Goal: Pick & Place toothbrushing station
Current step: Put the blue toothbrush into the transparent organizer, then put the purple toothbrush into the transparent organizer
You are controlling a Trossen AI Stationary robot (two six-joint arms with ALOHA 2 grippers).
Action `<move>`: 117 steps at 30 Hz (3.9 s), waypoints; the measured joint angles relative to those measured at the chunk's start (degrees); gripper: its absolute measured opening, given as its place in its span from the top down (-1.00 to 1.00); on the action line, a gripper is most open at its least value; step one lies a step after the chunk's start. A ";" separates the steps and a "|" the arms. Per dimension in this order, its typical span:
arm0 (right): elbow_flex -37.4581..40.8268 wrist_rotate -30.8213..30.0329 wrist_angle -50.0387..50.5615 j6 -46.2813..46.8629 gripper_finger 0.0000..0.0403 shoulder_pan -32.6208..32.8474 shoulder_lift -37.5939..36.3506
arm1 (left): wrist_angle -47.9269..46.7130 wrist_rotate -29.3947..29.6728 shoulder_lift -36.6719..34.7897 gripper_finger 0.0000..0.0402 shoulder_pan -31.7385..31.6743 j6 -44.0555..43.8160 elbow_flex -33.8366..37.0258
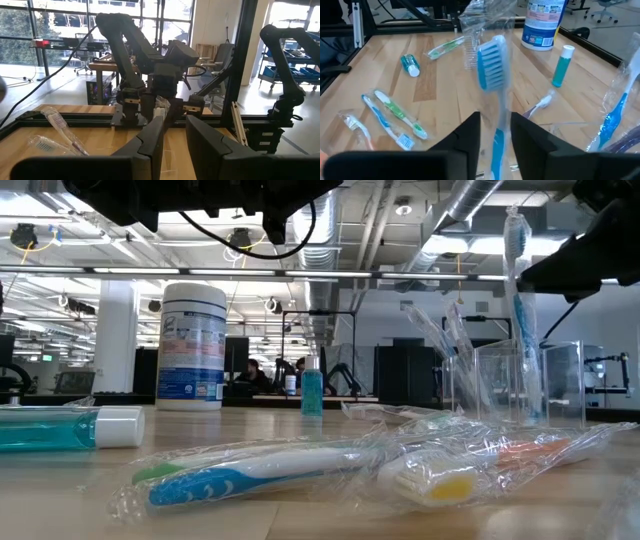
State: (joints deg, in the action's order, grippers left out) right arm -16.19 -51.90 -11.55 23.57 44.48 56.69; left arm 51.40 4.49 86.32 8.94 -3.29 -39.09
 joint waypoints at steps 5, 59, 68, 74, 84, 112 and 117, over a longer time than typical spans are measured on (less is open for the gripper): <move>0.00 0.00 -0.14 0.00 0.19 0.23 0.00 | 0.00 0.00 0.00 0.62 0.00 0.00 0.00; -0.02 2.34 -11.59 -13.28 -0.23 0.93 -0.55 | 0.00 0.08 0.00 0.62 0.00 0.02 0.00; -6.22 2.34 -11.51 -21.62 -0.23 1.47 -0.55 | -0.51 0.16 0.00 0.62 -0.01 0.04 0.00; -12.77 2.33 -7.27 -25.50 -0.23 2.02 -0.57 | -6.46 4.02 0.00 0.62 -0.19 0.07 -0.01; -20.29 -1.05 3.18 -25.67 -0.23 1.87 -0.57 | -11.18 4.99 3.80 0.62 -3.96 3.35 -0.52; -20.96 -0.66 8.15 -25.03 -0.23 1.89 -0.55 | -43.94 4.18 22.53 0.25 -7.71 19.32 -24.72; -20.96 -0.63 8.20 -24.99 -0.23 1.89 -0.55 | -43.87 4.60 23.11 0.05 -9.32 20.53 -24.78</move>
State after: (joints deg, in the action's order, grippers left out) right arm -37.15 -52.53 -3.36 -1.42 46.37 56.14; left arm 7.53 9.09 109.43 -0.38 17.24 -63.87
